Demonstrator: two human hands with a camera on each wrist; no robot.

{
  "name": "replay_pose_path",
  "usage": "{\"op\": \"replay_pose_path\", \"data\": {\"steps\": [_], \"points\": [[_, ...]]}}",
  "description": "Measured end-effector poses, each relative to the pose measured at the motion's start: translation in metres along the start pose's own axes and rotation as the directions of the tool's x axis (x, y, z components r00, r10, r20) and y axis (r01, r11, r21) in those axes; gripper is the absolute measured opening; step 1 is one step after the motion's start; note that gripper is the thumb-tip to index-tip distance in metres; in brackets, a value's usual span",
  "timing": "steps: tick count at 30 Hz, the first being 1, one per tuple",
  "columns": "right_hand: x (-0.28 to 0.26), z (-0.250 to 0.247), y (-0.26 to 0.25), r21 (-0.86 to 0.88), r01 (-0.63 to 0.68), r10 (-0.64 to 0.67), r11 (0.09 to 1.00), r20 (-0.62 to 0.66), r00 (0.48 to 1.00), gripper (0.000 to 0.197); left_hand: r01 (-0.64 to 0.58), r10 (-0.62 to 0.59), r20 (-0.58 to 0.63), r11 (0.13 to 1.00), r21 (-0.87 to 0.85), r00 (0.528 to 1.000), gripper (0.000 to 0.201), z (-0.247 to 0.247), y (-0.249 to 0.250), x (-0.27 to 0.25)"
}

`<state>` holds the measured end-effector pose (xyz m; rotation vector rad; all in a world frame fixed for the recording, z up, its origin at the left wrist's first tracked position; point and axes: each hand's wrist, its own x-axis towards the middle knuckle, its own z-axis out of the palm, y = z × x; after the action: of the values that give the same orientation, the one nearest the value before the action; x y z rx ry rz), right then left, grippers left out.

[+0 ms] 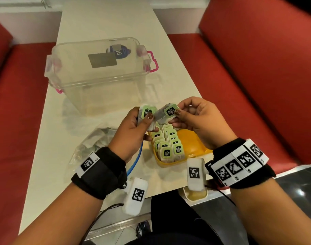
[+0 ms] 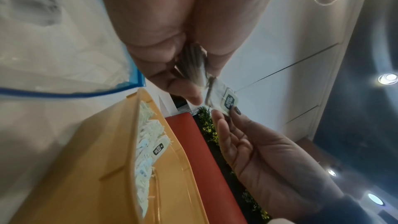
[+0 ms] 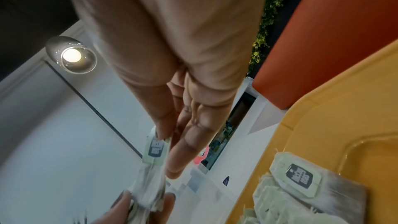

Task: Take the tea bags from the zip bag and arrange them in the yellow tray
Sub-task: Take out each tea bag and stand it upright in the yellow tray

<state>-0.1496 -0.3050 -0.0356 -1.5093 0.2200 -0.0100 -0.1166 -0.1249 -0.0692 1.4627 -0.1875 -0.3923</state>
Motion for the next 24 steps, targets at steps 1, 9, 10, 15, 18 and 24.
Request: {"op": "replay_pose_path", "data": {"steps": [1, 9, 10, 15, 18, 24], "points": [[0.000, -0.001, 0.000, -0.007, 0.000, 0.000, 1.000, 0.000, 1.000, 0.005, -0.016, 0.016, 0.002, 1.000, 0.018, 1.000, 0.006, 0.001, 0.000, 0.000], [0.006, -0.007, -0.002, -0.220, 0.086, -0.090, 0.972, -0.009, 0.996, 0.009, -0.086, 0.085, 0.014, 0.993, 0.077, 0.996, 0.014, 0.003, -0.001, 0.005], [0.008, -0.008, -0.002, -0.276, 0.115, -0.123, 0.954, -0.010, 0.992, 0.010, -0.088, 0.087, 0.017, 0.993, 0.076, 0.996, 0.014, 0.003, -0.001, 0.005], [0.012, -0.012, -0.004, -0.416, 0.164, -0.167, 0.895, 0.029, 0.986, 0.007, -0.068, 0.067, 0.013, 0.994, 0.082, 0.998, 0.011, 0.000, -0.004, 0.004], [0.016, -0.014, -0.011, -0.511, 0.184, -0.167, 0.840, 0.079, 0.983, 0.005, -0.028, 0.027, 0.014, 0.994, 0.101, 1.000, 0.008, -0.002, -0.008, 0.003], [0.037, -0.030, -0.035, -0.854, 0.215, -0.076, 0.473, 0.204, 0.976, 0.004, 0.082, -0.081, -0.007, 0.995, 0.054, 0.997, 0.012, -0.011, -0.015, -0.003]]}}
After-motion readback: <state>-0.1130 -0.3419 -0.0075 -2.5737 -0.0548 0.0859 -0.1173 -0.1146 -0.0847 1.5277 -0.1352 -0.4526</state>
